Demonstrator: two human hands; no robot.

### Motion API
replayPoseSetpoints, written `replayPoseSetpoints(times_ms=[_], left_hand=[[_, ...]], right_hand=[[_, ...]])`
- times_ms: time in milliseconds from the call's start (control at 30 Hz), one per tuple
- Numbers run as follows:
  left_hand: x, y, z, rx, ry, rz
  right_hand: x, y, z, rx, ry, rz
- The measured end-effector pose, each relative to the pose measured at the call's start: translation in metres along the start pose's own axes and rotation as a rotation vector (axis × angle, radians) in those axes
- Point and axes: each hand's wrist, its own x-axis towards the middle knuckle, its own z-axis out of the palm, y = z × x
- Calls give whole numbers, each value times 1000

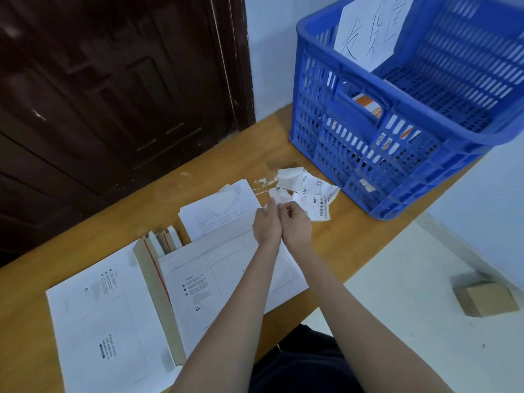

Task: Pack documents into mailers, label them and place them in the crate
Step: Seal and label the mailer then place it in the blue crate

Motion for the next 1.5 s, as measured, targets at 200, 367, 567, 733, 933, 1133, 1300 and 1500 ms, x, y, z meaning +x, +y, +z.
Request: replayPoseSetpoints(times_ms=[200,367,567,733,933,1133,1300,1500], left_hand=[[0,-4,-13,-145,-2,81],[6,-8,-26,-161,-180,1],[4,-13,-30,-45,-159,55],[3,-16,-30,0,-198,135],[6,-19,-35,2,-178,155],[8,-21,-41,8,-193,98],[11,-20,-48,30,-220,44],[12,-17,-47,-125,-181,-138]], right_hand=[[2,2,-2,114,-50,85],[5,9,-15,175,-101,159],[-2,-3,-23,577,-270,535],[1,-5,-12,254,-210,363],[-2,4,-5,45,-55,189],[-1,7,-6,82,-33,242],[-1,10,-17,136,-33,268],[4,6,-15,65,-1,229]])
